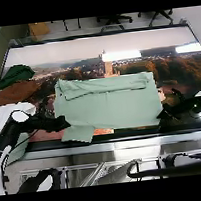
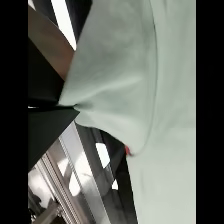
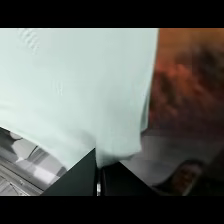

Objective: Fold the shirts.

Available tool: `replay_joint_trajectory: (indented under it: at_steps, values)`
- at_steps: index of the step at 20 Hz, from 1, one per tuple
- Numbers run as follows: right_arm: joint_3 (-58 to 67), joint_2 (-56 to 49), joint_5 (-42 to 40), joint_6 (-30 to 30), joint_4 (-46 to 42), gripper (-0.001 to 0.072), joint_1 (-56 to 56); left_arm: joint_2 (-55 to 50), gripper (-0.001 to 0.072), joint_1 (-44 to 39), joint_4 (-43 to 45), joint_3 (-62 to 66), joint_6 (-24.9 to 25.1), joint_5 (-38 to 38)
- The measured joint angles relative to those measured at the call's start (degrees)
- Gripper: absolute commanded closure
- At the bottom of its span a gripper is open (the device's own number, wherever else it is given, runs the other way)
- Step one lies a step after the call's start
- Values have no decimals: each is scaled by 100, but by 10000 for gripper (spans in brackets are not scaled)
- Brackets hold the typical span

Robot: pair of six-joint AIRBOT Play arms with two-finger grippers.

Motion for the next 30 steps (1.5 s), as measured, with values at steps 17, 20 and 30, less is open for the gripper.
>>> replay_joint_trajectory:
  at_steps: [17, 20, 30]
  values:
    - [2267, -629, -1005, -262, 1768, 690, 664, -2020, 696, -50, 1224, 3766, -562, -17]
    - [2686, -1357, -1462, -387, 1812, 691, 925, -3169, 696, -59, 1241, 4627, -514, 63]
    - [3244, -2299, -1941, -686, 1827, 305, 1099, -5510, 8, -212, 1276, 6623, -433, -24]
